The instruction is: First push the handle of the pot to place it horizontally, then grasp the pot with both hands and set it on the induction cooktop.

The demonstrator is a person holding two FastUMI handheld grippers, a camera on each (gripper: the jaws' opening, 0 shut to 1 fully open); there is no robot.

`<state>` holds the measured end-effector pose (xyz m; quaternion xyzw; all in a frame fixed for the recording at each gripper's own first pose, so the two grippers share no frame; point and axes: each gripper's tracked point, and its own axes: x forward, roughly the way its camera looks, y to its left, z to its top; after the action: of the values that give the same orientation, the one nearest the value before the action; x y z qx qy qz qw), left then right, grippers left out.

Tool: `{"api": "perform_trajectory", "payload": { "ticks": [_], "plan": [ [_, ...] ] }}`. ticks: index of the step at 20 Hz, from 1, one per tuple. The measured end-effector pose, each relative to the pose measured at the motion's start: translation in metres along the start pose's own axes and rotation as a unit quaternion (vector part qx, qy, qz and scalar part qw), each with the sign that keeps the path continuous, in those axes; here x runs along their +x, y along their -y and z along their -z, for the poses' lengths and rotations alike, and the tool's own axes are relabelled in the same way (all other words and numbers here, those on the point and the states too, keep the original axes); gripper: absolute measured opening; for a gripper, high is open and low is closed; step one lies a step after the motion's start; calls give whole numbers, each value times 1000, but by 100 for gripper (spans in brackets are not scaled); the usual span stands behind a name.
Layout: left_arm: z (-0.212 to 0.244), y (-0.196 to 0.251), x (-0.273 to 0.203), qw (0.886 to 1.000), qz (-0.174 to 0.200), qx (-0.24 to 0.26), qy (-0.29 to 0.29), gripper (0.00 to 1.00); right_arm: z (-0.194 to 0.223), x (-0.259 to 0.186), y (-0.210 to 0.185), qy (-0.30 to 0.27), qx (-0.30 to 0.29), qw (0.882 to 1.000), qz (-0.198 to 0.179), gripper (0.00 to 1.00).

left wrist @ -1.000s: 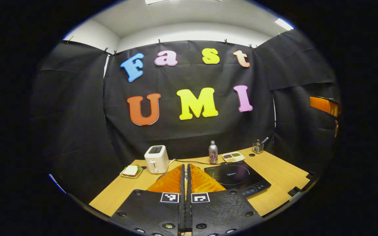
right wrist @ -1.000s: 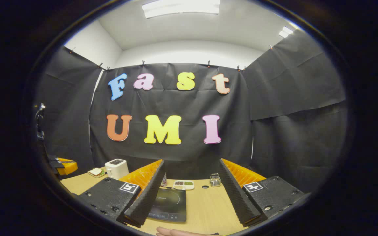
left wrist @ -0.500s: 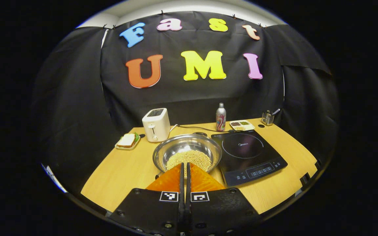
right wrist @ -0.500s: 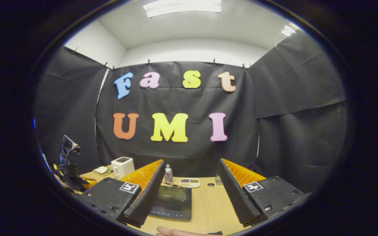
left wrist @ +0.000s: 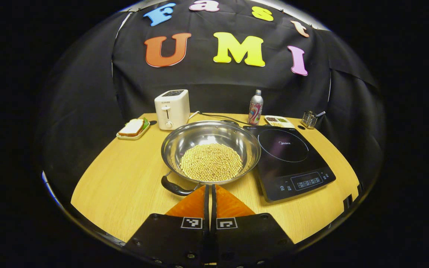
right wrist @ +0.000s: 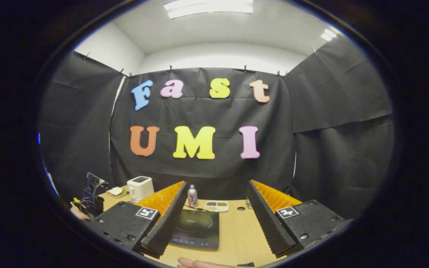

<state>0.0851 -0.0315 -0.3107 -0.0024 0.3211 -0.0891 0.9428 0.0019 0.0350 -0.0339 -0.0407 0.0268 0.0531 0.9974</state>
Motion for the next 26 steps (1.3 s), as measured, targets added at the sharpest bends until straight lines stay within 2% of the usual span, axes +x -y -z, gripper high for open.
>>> {"api": "perform_trajectory", "payload": {
  "ticks": [3, 4, 5, 9, 10, 11, 12, 13, 15, 16, 17, 19, 20, 24, 25, 26],
  "plan": [
    [11, -4, 14, 1000, 3, -8, -19, 0, -1, 8, 5, 0, 10, 1000, 4, 96],
    [13, -3, 18, 1000, 8, -10, -20, 0, -2, 12, 7, 2, 12, 1000, 5, 100],
    [16, -3, 23, 999, 12, -14, -27, 0, -4, 16, 9, 3, 12, 1000, 7, 96],
    [23, -5, 38, 999, 16, -19, -46, 0, -4, 33, 12, 8, 10, 1000, 11, 96],
    [25, -6, 41, 998, 14, -27, -49, 0, -3, 36, 13, 9, 8, 1000, 11, 100],
    [28, -7, 44, 998, 13, -31, -55, 0, -4, 40, 14, 13, 10, 1000, 12, 96],
    [32, -9, 46, 998, 11, -31, -61, 0, -5, 44, 15, 18, 11, 1000, 14, 100],
    [34, -14, 48, 997, 7, -31, -63, 0, -4, 48, 14, 22, 13, 1000, 15, 96],
    [33, -13, 52, 997, 12, -38, -63, 0, 4, 54, 8, 19, 18, 1000, 11, 96],
    [33, -15, 50, 997, 10, -41, -62, 10, 9, 58, 2, 15, 23, 1000, 5, 96],
    [33, -17, 50, 997, 9, -40, -61, 0, 12, 61, -3, 10, 27, 1000, -2, 96],
    [31, -22, 49, 997, 7, -42, -59, 0, 13, 68, -10, 10, 26, 1000, -12, 96],
    [31, -23, 49, 997, 9, -46, -60, 0, 12, 71, -12, 13, 22, 1000, -14, 100],
    [28, -34, 52, 997, 7, -52, -59, 0, 12, 76, -15, 33, 28, 999, -17, 100],
    [26, -40, 55, 997, 4, -55, -60, 0, 13, 76, -13, 37, 31, 999, -15, 96],
    [26, -46, 57, 996, 1, -61, -61, 0, 11, 76, -12, 43, 32, 998, -13, 100]
  ]
}}
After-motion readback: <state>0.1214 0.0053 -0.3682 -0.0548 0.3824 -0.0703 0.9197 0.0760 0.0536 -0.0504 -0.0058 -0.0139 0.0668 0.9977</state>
